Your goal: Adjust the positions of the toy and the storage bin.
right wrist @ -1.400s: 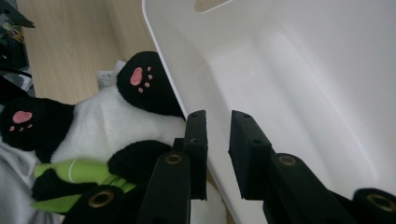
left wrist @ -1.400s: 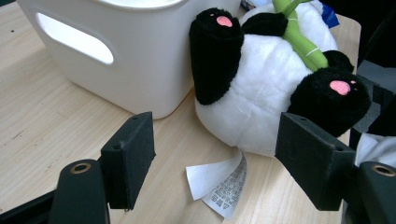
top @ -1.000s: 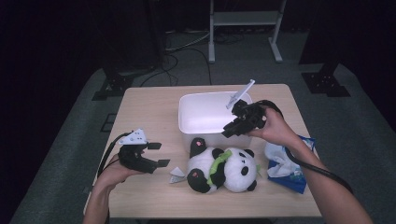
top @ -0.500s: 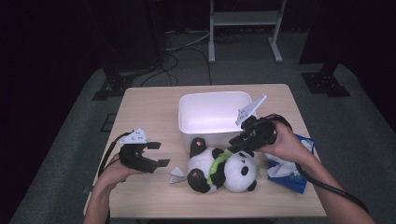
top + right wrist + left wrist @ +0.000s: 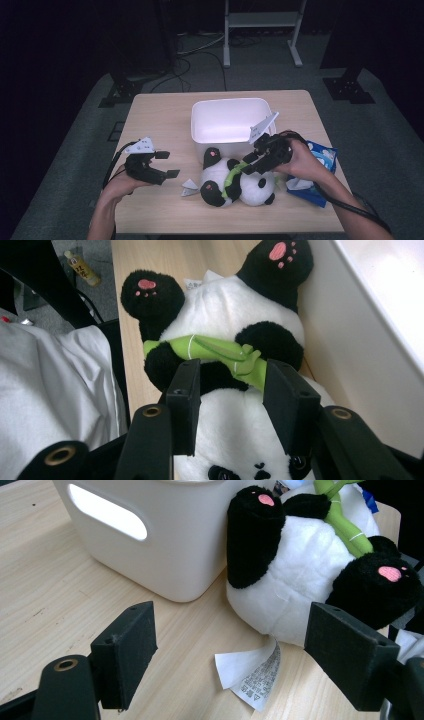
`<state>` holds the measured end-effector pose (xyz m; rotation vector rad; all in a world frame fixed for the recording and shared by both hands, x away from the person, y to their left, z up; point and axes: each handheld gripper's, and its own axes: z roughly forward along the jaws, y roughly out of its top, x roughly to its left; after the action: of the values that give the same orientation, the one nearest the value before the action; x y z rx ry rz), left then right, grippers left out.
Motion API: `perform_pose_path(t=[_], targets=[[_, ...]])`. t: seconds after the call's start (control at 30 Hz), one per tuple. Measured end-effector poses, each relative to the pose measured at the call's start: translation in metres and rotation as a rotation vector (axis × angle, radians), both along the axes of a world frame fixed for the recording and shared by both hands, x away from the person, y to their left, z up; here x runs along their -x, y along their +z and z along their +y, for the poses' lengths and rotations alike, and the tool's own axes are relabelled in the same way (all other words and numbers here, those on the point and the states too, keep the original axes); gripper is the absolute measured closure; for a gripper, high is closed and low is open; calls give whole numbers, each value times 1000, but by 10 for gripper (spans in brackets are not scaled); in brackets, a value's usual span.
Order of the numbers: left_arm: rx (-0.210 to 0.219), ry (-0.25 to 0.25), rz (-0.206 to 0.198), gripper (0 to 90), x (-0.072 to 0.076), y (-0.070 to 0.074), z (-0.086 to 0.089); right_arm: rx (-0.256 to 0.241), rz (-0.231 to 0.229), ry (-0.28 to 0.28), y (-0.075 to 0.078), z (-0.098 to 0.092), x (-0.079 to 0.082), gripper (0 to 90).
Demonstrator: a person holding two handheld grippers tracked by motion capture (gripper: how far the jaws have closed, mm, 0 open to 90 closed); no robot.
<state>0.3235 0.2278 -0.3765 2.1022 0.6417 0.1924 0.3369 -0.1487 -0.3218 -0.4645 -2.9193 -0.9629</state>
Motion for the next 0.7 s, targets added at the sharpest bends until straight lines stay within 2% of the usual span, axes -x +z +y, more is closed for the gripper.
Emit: perform_pose_path(t=[0.3,0.43,0.53,0.7], targets=[[-2,5,1,188,1,0,0,15,-4,22,-6,5,1,528],[-5,3,0,187,2,1,-1,49,-8,32,-13,11,2,512],[-1,6,-1,184,2,1,1,88,-32,33,-18,17,3,507],[1,9,-4,182,3,2,2,100,-41,42,-21,22,-3,495]])
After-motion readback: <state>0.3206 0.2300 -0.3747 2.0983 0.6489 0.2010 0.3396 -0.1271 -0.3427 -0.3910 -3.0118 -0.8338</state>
